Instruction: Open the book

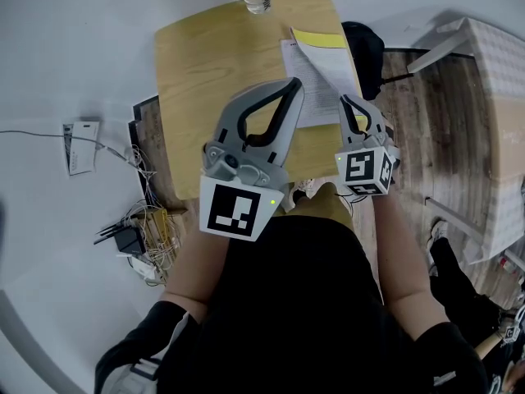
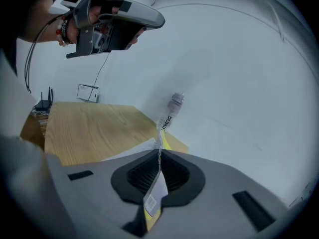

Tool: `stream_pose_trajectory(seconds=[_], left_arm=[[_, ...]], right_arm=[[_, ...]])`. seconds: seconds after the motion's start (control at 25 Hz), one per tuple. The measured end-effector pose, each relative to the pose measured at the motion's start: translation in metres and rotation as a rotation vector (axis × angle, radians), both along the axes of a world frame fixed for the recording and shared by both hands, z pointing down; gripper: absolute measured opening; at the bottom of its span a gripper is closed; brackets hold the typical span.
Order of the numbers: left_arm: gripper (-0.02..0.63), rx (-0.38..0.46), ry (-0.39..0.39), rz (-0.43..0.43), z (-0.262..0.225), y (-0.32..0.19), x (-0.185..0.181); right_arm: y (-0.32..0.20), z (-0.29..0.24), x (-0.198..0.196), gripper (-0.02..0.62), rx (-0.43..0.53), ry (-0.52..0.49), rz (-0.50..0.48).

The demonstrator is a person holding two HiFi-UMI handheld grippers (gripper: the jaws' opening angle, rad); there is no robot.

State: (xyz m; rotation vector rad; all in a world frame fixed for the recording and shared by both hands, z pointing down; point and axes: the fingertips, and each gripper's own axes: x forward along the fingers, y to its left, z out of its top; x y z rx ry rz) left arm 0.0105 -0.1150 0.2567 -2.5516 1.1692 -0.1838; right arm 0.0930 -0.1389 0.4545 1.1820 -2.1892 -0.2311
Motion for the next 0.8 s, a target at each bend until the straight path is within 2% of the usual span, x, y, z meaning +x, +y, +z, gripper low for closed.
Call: stream_pose_trajectory(seconds=[0.8], left_arm=[[0.011,-0.002,-0.008,-0.001,-0.001,-0.012,0.014]], right_arm=[[-0.024,-0.013,0.091,0.038,0.042,0.023,0.184]])
